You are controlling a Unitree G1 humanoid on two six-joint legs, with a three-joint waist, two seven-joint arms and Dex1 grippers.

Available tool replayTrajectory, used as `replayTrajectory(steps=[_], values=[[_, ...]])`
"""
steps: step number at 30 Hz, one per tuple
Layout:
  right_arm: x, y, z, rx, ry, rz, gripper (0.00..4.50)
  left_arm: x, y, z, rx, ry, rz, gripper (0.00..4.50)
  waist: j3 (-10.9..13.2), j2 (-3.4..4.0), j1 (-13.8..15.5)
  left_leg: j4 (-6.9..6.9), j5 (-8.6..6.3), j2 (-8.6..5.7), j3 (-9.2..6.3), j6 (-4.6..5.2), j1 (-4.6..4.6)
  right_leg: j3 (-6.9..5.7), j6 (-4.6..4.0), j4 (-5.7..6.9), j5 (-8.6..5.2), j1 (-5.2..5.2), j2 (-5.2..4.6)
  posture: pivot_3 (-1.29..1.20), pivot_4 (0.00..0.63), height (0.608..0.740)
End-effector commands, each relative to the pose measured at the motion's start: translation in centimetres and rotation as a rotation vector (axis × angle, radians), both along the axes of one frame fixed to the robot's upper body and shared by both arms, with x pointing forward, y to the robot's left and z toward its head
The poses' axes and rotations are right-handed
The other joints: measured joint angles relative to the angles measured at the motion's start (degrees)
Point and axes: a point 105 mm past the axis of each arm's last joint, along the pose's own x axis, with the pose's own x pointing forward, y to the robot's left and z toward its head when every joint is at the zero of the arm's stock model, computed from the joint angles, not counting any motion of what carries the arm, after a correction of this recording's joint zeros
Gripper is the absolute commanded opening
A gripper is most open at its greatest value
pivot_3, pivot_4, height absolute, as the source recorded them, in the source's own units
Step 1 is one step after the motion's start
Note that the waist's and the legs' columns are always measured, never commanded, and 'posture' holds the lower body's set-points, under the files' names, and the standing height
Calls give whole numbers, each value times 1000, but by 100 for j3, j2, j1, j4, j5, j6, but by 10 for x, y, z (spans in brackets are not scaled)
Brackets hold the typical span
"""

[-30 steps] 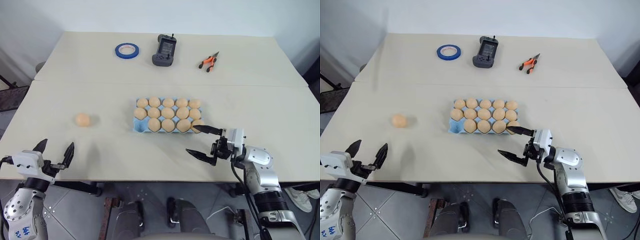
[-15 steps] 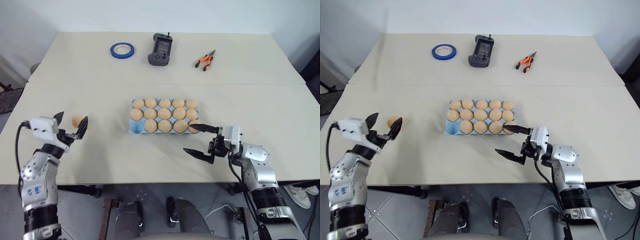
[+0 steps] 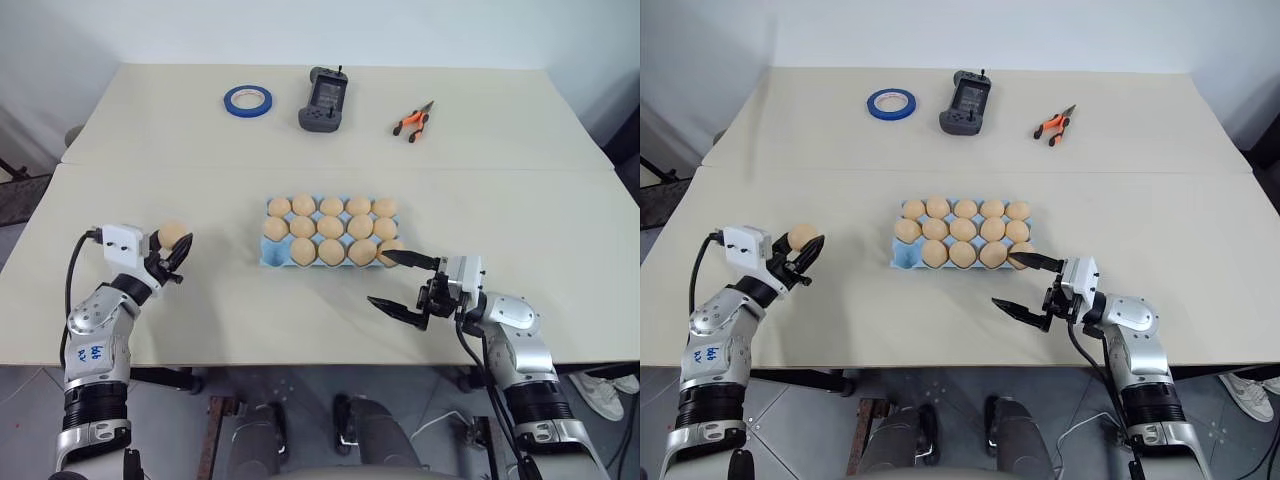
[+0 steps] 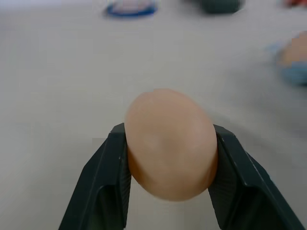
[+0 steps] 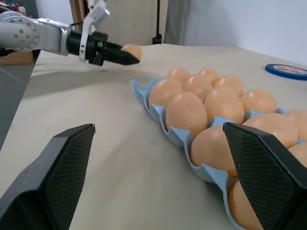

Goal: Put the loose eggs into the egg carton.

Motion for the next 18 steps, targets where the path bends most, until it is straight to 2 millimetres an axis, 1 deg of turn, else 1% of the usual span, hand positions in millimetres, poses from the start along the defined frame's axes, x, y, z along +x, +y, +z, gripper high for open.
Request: replayTrajectory(steps=[1, 3, 6, 8, 10, 13, 14, 16, 18], values=[[-1, -4, 11, 4, -52, -16, 4500, -6, -44, 24, 97, -100, -243, 1836, 0, 0, 3, 0, 0, -2, 0, 0, 0, 0, 0, 0, 0, 0, 0, 0, 150, 740], [0, -5, 11, 4, -51, -17, 4500, -6, -54, 20, 127, -85, -301, 1836, -1, 1, -3, 0, 0, -3, 1, 0, 2, 2, 0, 0, 0, 2, -1, 0, 150, 740], [0, -4, 12, 5, -56, -24, 4500, -3, -84, 6, 172, -34, -446, 1836, 0, 1, -22, 0, 1, -3, 3, 1, 2, 4, 0, 3, 0, 0, 2, 0, 150, 740], [0, -4, 13, 7, -59, -27, 4500, 3, -93, -2, 192, -7, -472, 1836, 0, 1, -13, 1, 6, -2, 2, -1, 3, 2, -1, 6, -1, -1, 6, 0, 150, 740], [-1, -3, 14, 10, -62, -32, 4500, 6, -98, -4, 187, 0, -493, 1836, 0, 1, -22, 5, 7, -3, 1, 0, 3, 2, -1, 8, -1, -1, 6, 0, 150, 740], [-2, -3, 14, 15, -65, -39, 4500, 4, -104, -1, 168, -9, -535, 2729, 0, 0, -25, 7, 8, -2, 1, 2, 1, 3, 0, 9, -1, -1, 7, 0, 150, 740], [-3, -3, 14, 16, -64, -41, 4500, 0, -104, -1, 171, -7, -557, 3069, 0, 1, -21, 7, 9, -2, 0, 3, 2, 2, 0, 10, -1, -1, 7, 0, 150, 740], [-4, -3, 13, 16, -62, -45, 4500, -1, -98, -1, 187, -5, -542, 3732, 0, 1, -16, 7, 9, -2, 0, 4, 1, 1, 1, 10, -1, -1, 7, 0, 150, 740], [-4, -3, 12, 16, -60, -48, 4500, -1, -86, 2, 208, -16, -503, 4327, 0, 1, -26, 9, 10, -2, -1, 4, 1, 1, 1, 11, -1, 0, 7, 0, 150, 740]])
